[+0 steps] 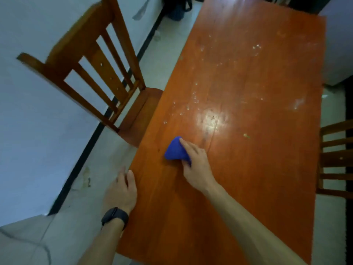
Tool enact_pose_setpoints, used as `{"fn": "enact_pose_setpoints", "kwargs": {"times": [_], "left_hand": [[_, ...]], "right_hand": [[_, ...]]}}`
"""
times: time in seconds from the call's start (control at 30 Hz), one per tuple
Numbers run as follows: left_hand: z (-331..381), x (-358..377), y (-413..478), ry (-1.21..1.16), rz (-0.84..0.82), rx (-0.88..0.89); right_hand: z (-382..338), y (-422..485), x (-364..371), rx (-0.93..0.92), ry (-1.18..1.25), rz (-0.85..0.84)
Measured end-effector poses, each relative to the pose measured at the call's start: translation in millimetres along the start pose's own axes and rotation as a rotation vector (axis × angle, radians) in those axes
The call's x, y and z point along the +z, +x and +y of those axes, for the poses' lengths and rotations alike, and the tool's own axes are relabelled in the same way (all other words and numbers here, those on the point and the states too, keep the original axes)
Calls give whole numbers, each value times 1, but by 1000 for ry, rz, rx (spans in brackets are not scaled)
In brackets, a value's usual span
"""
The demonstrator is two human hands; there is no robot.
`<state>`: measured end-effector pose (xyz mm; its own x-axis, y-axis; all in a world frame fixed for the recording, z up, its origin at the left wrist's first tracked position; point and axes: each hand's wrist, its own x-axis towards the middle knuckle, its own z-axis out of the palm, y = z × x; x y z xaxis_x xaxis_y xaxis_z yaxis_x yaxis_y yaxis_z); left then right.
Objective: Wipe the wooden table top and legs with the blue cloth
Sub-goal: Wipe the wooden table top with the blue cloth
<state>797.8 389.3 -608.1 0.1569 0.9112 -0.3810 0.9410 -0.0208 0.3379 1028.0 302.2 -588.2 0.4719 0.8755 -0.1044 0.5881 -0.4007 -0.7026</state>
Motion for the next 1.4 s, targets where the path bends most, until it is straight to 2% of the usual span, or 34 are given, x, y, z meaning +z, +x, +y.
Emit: {"fn": "enact_pose_setpoints", "kwargs": {"times": [0.1,0.23,0.3,0.37,0.43,0.5,0.53,0.57,0.63,0.7,0.77,0.83,0.93,1.0,1.07,1.1,1.17,1.27,1.33,1.4], "left_hand": [[1,-6,7,-72,-94,11],[-18,-14,22,-29,-140,200],[-23,-14,27,-1,-120,239],[-24,-10,29,12,-73,230],[-26,-6,29,-21,-46,170],[-27,-7,29,-94,-31,117],[-28,-7,29,-115,-28,108],[-29,-7,30,-129,-29,108],[-29,-7,29,-156,-23,118],[-29,-8,28,-185,-17,115],[-29,-8,27,-196,-2,114],[-30,-8,28,-188,11,106],[-30,-9,29,-192,-2,103],[-28,-10,29,-192,-2,120],[-27,-10,28,-194,2,129],[-27,-10,28,-197,4,128],[-26,-9,30,-205,6,117],[-27,-8,28,-204,26,104],[-26,-7,28,-216,37,108],[-25,-7,28,-216,34,114]], "right_hand": [[18,60,-24,86,-57,164],[20,107,-20,193,-391,179],[4,88,2,128,-377,197],[-18,49,26,-6,-325,103],[-42,12,35,-156,-263,-140],[-59,14,25,-266,-152,-364],[-65,31,19,-252,-89,-391],[-66,54,16,-218,-55,-358],[-62,110,10,-143,-62,-162],[-60,153,10,-14,-80,-38],[-59,157,24,77,-164,1],[-65,119,43,-7,-188,-3],[-67,12,53,-171,-160,-233],[-65,-41,44,-198,-188,-462],[-65,-45,31,-177,-141,-598],[-66,-29,27,-162,-81,-584],[-71,17,24,-158,-5,-397],[-79,89,33,-9,-121,-161],[-83,96,49,20,-210,-89],[-83,61,64,-71,-255,-103]]}}
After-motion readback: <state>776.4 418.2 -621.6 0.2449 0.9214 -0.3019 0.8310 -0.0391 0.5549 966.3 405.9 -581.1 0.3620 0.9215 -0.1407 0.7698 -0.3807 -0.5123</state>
